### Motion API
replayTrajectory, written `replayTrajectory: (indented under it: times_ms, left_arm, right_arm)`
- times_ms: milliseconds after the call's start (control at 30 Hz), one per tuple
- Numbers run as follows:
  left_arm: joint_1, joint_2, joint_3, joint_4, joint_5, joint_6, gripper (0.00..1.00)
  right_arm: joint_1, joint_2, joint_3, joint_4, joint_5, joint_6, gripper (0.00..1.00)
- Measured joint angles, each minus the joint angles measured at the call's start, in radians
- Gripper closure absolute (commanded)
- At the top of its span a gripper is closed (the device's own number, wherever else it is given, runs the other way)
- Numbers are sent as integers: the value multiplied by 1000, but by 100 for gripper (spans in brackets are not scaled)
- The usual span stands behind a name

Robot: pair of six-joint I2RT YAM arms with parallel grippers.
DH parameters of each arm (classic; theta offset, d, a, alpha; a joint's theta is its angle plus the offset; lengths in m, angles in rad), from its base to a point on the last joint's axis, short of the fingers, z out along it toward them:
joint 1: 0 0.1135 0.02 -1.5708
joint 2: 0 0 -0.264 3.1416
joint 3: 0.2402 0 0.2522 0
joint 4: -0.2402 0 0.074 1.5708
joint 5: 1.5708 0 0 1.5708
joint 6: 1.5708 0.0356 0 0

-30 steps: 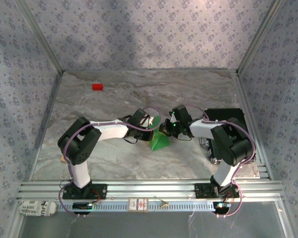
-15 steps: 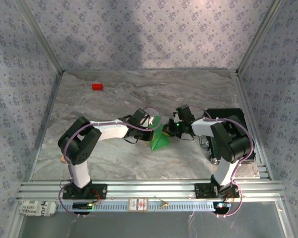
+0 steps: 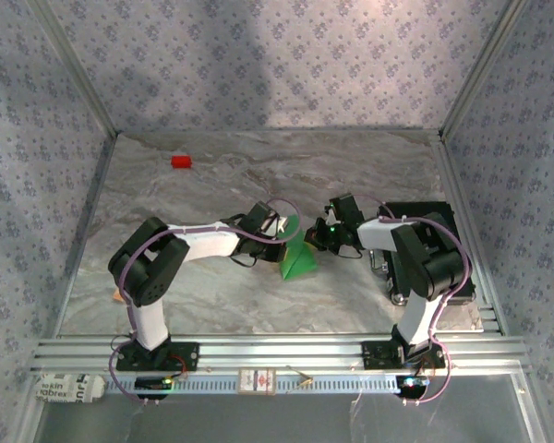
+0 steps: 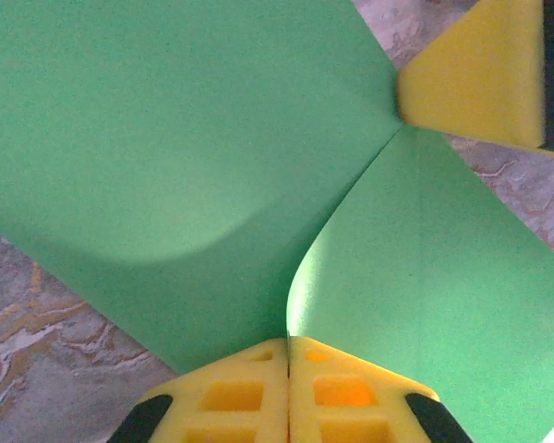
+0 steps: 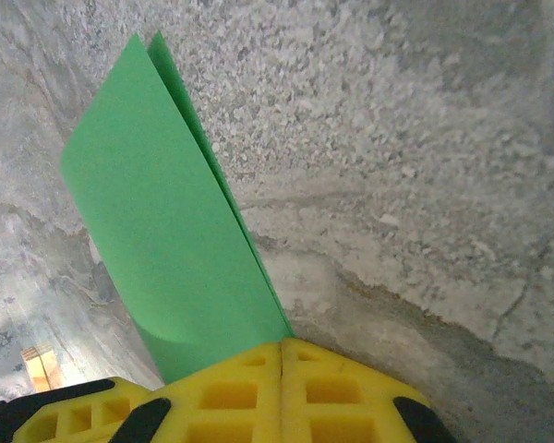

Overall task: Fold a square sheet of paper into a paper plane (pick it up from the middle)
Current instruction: Fold the triangle a second time at the center of the table.

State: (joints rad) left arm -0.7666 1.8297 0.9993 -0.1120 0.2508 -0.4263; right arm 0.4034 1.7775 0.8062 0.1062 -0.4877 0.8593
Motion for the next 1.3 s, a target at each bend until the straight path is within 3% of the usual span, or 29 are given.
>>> replayTrajectory:
  times_ms: [333, 467, 667, 1033, 1167, 1300]
  left_arm:
    - [0, 2, 1, 1, 4, 0, 93]
    - [0, 2, 1, 1, 4, 0, 93]
    - [0, 3, 1, 1, 4, 0, 93]
    - [0, 3, 3, 1, 6, 0, 92]
    - [1, 3, 6, -5, 8, -2, 83]
    - [2, -11, 18, -29, -1, -30, 60]
  right_arm:
    - [-11, -63, 10, -60, -8, -41, 99]
    - [32, -89, 45, -72, -34, -45, 99]
    - [101, -74, 49, -55, -45, -32, 100]
    - [103, -22, -31, -3, -27, -10, 100]
    - [102, -22, -40, 16, -29, -10, 100]
    - [102, -22, -42, 25, -25, -10, 100]
